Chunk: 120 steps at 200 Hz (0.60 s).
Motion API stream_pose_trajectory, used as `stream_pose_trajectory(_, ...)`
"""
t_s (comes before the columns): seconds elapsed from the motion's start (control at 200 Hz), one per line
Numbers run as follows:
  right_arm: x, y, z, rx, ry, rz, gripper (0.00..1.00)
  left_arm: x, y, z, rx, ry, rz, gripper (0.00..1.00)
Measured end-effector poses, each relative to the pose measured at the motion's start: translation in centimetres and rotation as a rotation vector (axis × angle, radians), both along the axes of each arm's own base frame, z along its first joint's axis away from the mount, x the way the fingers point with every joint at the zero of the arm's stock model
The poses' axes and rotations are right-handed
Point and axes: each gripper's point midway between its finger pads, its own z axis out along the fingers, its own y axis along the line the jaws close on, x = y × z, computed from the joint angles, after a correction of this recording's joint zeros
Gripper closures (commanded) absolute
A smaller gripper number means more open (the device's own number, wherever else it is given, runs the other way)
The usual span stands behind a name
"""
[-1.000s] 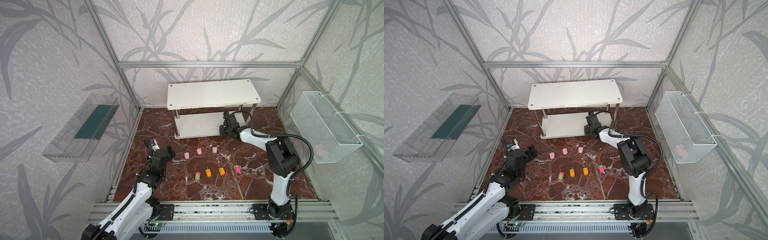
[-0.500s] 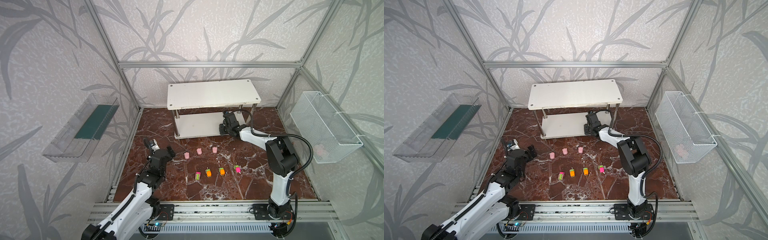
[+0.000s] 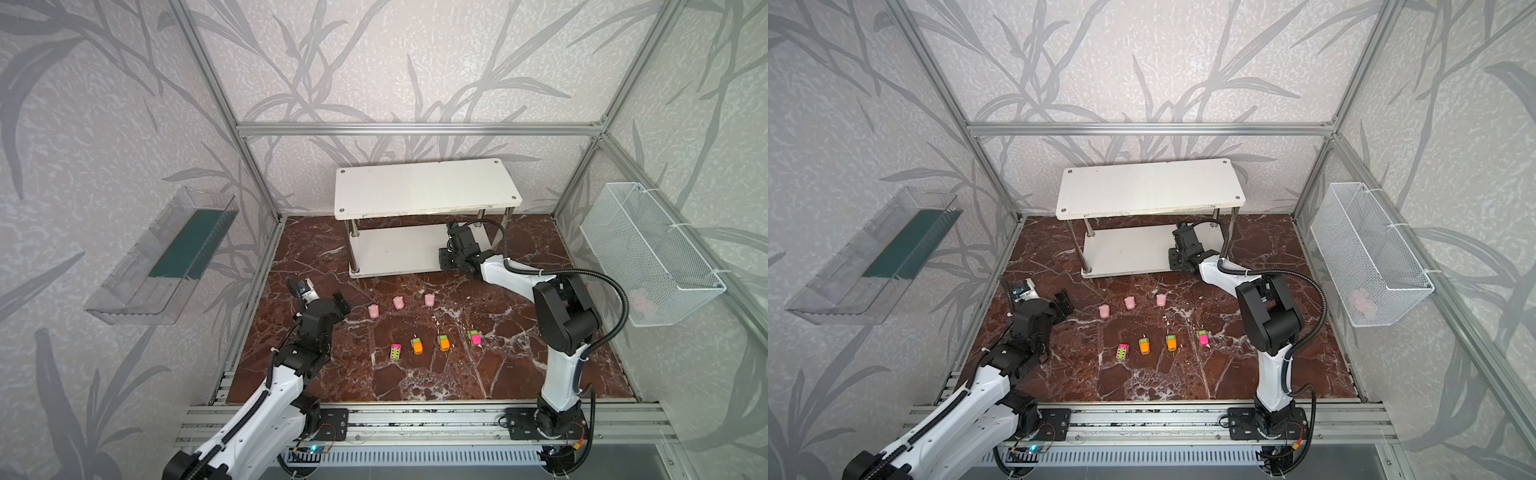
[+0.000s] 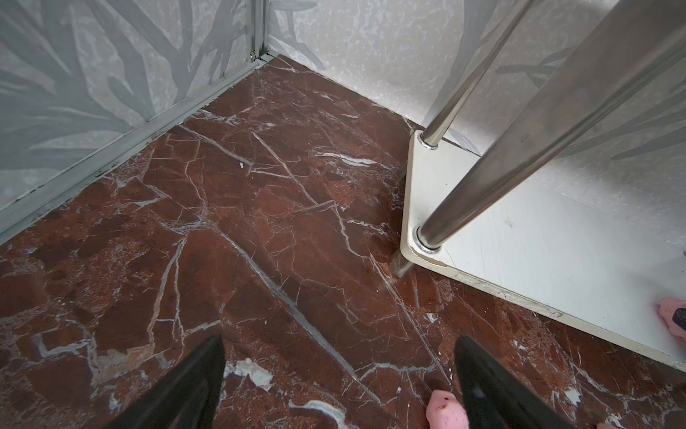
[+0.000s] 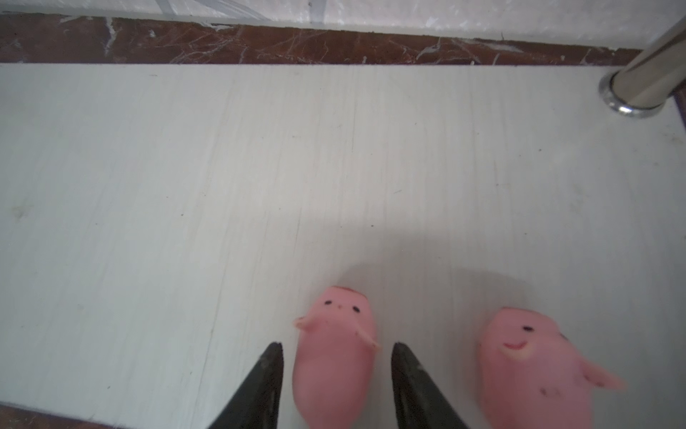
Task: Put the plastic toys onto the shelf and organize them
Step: 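Open the right gripper to release the pig beside the first pig, then move the right gripper back over the remaining pink pigs on the floor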
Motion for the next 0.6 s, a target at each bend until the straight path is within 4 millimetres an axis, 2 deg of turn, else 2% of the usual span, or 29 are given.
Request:
stream_pose_trajectory(0.325,-2.3,-0.2,5.4,0.089,-0.094,0.035,0.44,-0.1,0.1,-0.2,0.001,0.004,0.002,0.06)
stream_pose_trajectory(0.6,-7.2,-1.3,6.9,0.135,-0.111,0.071,0.42,-0.2,0.2,0.1,-0.004,-0.009,0.004,0.06)
